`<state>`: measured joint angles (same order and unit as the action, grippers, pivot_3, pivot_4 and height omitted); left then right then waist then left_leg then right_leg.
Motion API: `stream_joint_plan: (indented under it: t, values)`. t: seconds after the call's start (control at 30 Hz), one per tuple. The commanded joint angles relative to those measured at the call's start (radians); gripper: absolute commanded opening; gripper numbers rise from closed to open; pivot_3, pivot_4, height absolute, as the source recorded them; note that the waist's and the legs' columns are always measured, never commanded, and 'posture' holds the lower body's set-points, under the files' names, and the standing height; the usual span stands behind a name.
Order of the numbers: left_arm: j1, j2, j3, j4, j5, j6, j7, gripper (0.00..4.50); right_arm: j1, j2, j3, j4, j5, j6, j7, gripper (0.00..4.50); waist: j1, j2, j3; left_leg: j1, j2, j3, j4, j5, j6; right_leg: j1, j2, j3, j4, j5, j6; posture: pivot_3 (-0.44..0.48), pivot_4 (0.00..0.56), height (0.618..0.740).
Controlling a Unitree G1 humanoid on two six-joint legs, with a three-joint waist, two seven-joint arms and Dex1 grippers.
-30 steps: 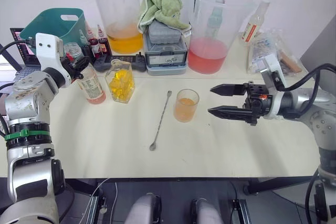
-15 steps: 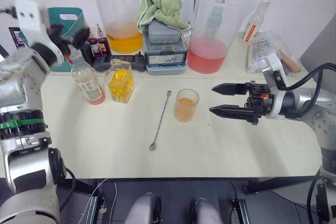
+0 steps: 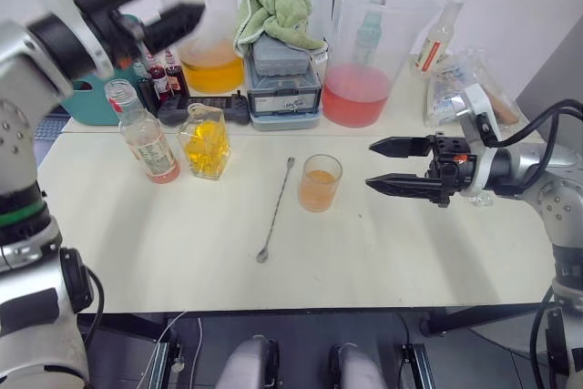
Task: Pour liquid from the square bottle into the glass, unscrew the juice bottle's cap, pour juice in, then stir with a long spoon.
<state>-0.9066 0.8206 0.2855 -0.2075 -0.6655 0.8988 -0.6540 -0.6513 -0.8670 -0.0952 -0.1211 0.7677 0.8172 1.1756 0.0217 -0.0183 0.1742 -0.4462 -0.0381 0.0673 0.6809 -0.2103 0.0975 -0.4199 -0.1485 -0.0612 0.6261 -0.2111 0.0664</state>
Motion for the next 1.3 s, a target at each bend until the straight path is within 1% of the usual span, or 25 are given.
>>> stream_joint_plan:
  t: [0.03, 0.13, 0.2, 0.27, 0.3, 0.37, 0.47, 0.53, 0.63, 0.73, 0.83, 0.97, 1.03, 1.1, 1.13, 1.2, 1.3]
  values:
    - [0.122, -0.030, 0.051, -0.131, -0.047, 0.025, 0.043, 4.47, 0.042, -0.039, -0.028, 0.016, -0.037, -0.047, 0.022, 4.50, -0.001, 0.000, 0.000, 0.000, 0.000, 0.000, 0.000, 0.000, 0.000, 0.000, 0.000, 0.000, 0.000, 0.000, 0.000, 0.000, 0.150, 0.740]
    - [0.265, -0.035, 0.041, -0.218, -0.039, 0.007, 0.044, 4.47, 0.078, -0.044, -0.036, 0.034, -0.067, -0.089, 0.022, 4.50, -0.005, 0.000, 0.000, 0.000, 0.000, 0.000, 0.000, 0.000, 0.000, 0.001, 0.000, 0.000, -0.001, 0.000, 0.000, 0.000, 0.150, 0.740]
    - [0.312, -0.035, 0.041, -0.243, -0.046, 0.004, 0.051, 4.47, 0.091, -0.043, -0.040, 0.040, -0.084, -0.114, 0.021, 4.50, -0.005, 0.000, 0.000, 0.000, 0.000, 0.000, -0.001, 0.000, 0.000, 0.000, 0.000, 0.001, -0.001, 0.000, 0.000, 0.000, 0.150, 0.740]
    - [0.326, -0.033, 0.042, -0.251, -0.052, 0.000, 0.057, 4.47, 0.094, -0.041, -0.041, 0.042, -0.091, -0.123, 0.024, 4.50, -0.003, 0.000, 0.000, 0.000, 0.000, 0.000, 0.000, 0.000, -0.001, 0.000, 0.000, 0.001, -0.002, 0.000, 0.000, 0.000, 0.150, 0.740]
    - [0.367, -0.050, 0.051, -0.266, -0.037, -0.035, 0.064, 4.47, 0.104, -0.037, -0.050, 0.056, -0.091, -0.122, 0.015, 4.50, -0.002, 0.000, 0.000, 0.000, 0.000, 0.000, 0.000, 0.001, -0.001, 0.000, 0.000, 0.001, -0.002, 0.000, 0.000, 0.000, 0.150, 0.740]
    - [0.518, -0.058, 0.043, -0.290, 0.014, -0.110, 0.031, 4.47, 0.156, -0.036, -0.082, 0.083, -0.109, -0.159, 0.007, 4.50, -0.004, 0.001, -0.001, 0.001, 0.000, 0.000, -0.001, -0.001, -0.003, 0.001, 0.000, 0.002, -0.003, 0.000, 0.000, 0.000, 0.150, 0.740]
    - [0.681, -0.036, 0.013, -0.299, 0.068, -0.189, -0.022, 4.47, 0.223, -0.047, -0.122, 0.085, -0.125, -0.206, 0.015, 4.50, -0.003, 0.001, -0.001, 0.003, 0.000, 0.002, -0.003, -0.001, -0.002, 0.001, 0.000, 0.003, -0.003, 0.000, -0.001, 0.000, 0.150, 0.740]
    - [0.749, -0.029, -0.005, -0.301, 0.096, -0.225, -0.046, 4.47, 0.255, -0.052, -0.144, 0.082, -0.129, -0.227, 0.021, 4.50, -0.001, 0.002, -0.001, 0.001, 0.000, 0.002, -0.003, -0.001, -0.002, 0.000, 0.000, 0.003, -0.003, 0.000, -0.001, 0.000, 0.150, 0.740]
    - [0.826, -0.067, 0.018, -0.281, 0.080, -0.265, -0.063, 4.47, 0.322, -0.062, -0.200, 0.074, -0.122, -0.243, 0.028, 4.50, 0.006, 0.002, -0.001, 0.002, 0.001, 0.002, -0.002, -0.004, -0.007, 0.000, -0.001, 0.003, -0.004, -0.001, -0.001, 0.000, 0.150, 0.740]
    - [0.868, -0.090, 0.035, -0.256, 0.069, -0.295, -0.077, 4.47, 0.384, -0.074, -0.246, 0.063, -0.116, -0.254, 0.042, 4.50, 0.011, 0.002, -0.002, 0.004, 0.003, 0.002, -0.002, -0.005, -0.008, 0.000, -0.001, 0.003, -0.010, -0.001, -0.001, 0.000, 0.150, 0.740]
    - [0.907, -0.110, 0.051, -0.237, 0.065, -0.333, -0.098, 4.47, 0.453, -0.081, -0.292, 0.054, -0.113, -0.275, 0.061, 4.50, 0.016, 0.003, -0.002, 0.004, 0.003, 0.002, -0.002, -0.005, -0.007, 0.000, -0.001, 0.003, -0.010, 0.000, -0.001, 0.000, 0.150, 0.740]
    - [0.961, -0.142, 0.042, -0.218, 0.092, -0.382, -0.092, 4.47, 0.608, -0.078, -0.383, 0.051, -0.140, -0.321, 0.074, 4.50, 0.022, 0.004, -0.003, 0.004, 0.003, 0.002, -0.002, -0.006, -0.006, 0.001, -0.001, 0.003, -0.011, 0.000, -0.001, 0.000, 0.150, 0.740]
    - [0.963, -0.155, 0.017, -0.228, 0.093, -0.386, -0.087, 4.47, 0.660, -0.079, -0.416, 0.038, -0.144, -0.333, 0.068, 4.50, 0.024, 0.004, -0.003, 0.004, 0.003, 0.002, -0.002, -0.006, -0.005, 0.001, -0.002, 0.003, -0.011, 0.000, -0.001, 0.000, 0.150, 0.740]
    - [0.954, -0.167, -0.006, -0.236, 0.099, -0.389, -0.082, 4.47, 0.681, -0.077, -0.434, 0.022, -0.137, -0.332, 0.056, 4.50, 0.023, 0.005, -0.004, 0.004, 0.003, 0.002, -0.002, -0.007, -0.003, 0.001, -0.002, 0.003, -0.013, 0.000, -0.001, 0.000, 0.150, 0.740]
    - [0.938, -0.178, -0.024, -0.243, 0.098, -0.380, -0.069, 4.47, 0.690, -0.075, -0.440, 0.009, -0.131, -0.329, 0.052, 4.50, 0.022, 0.006, -0.004, 0.004, 0.003, 0.002, -0.002, -0.010, 0.001, 0.001, -0.002, 0.004, -0.013, 0.000, -0.001, 0.000, 0.150, 0.740]
    - [0.911, -0.192, -0.077, -0.263, 0.119, -0.370, -0.044, 4.47, 0.707, -0.069, -0.453, -0.027, -0.120, -0.320, 0.041, 4.50, 0.022, 0.006, -0.004, 0.004, 0.003, 0.002, -0.002, -0.010, 0.001, 0.001, -0.002, 0.004, -0.014, 0.000, -0.001, 0.000, 0.150, 0.740]
    - [0.847, -0.259, -0.183, -0.292, 0.163, -0.323, 0.056, 4.47, 0.720, -0.046, -0.458, -0.108, -0.092, -0.296, -0.001, 4.50, 0.027, 0.008, -0.005, 0.004, 0.003, 0.002, -0.002, -0.010, 0.001, 0.002, -0.002, 0.004, -0.013, 0.000, -0.001, 0.000, 0.150, 0.740]
